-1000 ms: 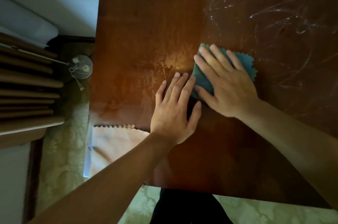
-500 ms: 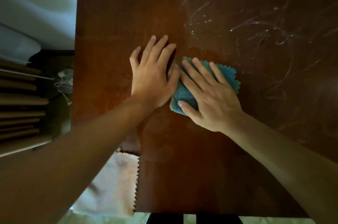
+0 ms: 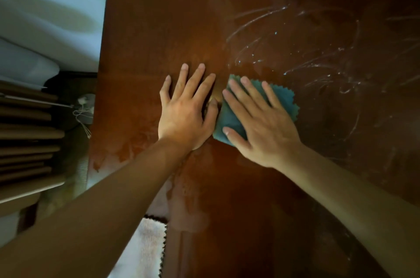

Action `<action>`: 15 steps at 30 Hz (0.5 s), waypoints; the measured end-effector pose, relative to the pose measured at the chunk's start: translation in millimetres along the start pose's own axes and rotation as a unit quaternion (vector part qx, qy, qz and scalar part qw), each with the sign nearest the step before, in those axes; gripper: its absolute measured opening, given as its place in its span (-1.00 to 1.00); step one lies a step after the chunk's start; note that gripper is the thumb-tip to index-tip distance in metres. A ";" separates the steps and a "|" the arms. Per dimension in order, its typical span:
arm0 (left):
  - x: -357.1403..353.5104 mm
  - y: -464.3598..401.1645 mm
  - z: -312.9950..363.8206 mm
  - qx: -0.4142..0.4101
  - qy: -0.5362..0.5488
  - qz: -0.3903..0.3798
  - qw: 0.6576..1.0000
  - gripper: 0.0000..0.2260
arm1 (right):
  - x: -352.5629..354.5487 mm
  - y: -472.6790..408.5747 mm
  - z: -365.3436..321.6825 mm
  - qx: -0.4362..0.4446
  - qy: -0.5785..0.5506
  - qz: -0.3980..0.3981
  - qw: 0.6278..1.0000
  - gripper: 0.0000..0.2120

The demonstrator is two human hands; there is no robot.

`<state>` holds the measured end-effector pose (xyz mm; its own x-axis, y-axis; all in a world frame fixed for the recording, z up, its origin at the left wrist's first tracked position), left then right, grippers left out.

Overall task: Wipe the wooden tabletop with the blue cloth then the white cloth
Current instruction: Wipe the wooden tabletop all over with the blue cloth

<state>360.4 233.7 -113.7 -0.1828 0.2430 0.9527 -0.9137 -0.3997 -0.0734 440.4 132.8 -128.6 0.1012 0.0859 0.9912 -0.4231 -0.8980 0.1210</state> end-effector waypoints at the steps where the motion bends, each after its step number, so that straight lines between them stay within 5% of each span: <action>1: 0.1 0.4 -0.9 0.001 0.001 0.002 1.000 -0.50 | -0.5 5.4 -1.8 0.004 -0.007 0.003 1.000 -0.29; 15: 0.8 0.5 -2.5 -0.002 -0.002 0.033 0.999 -0.57 | 8.9 -58.8 14.6 -0.012 0.008 -0.023 1.000 -0.26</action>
<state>358.9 235.9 -113.8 -0.2408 0.2135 0.9468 -0.9016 -0.4104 -0.1367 479.3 180.1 -127.7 0.1066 0.1330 0.9854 -0.4396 -0.8826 0.1667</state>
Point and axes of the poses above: each hand's wrist, its own y-axis away from the middle knuckle, its own x-axis out of the back of the hand, z = x × y, the point moved 10 cm from there along -y, towards the middle knuckle, and after that the axes turned 15 degrees about -x, right-handed, at the moved point
